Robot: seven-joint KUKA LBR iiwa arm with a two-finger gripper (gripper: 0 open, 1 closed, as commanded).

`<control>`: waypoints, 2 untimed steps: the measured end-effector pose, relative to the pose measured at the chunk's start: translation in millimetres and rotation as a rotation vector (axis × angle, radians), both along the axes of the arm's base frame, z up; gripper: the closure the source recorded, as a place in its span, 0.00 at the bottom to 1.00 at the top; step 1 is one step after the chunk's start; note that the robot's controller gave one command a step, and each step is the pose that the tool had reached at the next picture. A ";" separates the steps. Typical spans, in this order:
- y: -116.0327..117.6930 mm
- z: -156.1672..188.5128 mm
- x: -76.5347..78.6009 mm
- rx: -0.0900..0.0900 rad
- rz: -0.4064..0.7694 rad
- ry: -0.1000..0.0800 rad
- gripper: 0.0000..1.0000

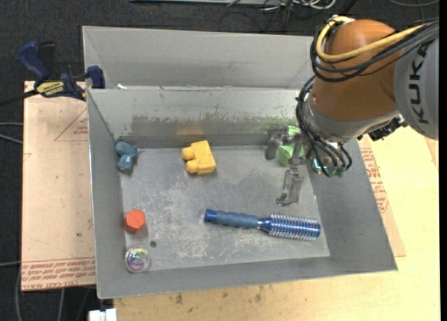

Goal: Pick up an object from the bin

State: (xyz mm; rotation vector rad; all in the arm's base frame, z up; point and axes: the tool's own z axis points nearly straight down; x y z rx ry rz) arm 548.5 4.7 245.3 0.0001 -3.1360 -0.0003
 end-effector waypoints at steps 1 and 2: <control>-77.9 -179.6 -52.1 0.000 -0.060 0.002 0.00; -49.3 -144.2 -61.0 0.002 -0.068 -0.008 0.00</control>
Offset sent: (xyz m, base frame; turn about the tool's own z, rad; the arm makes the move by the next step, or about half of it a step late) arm -0.0498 -0.0765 -0.1753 0.0545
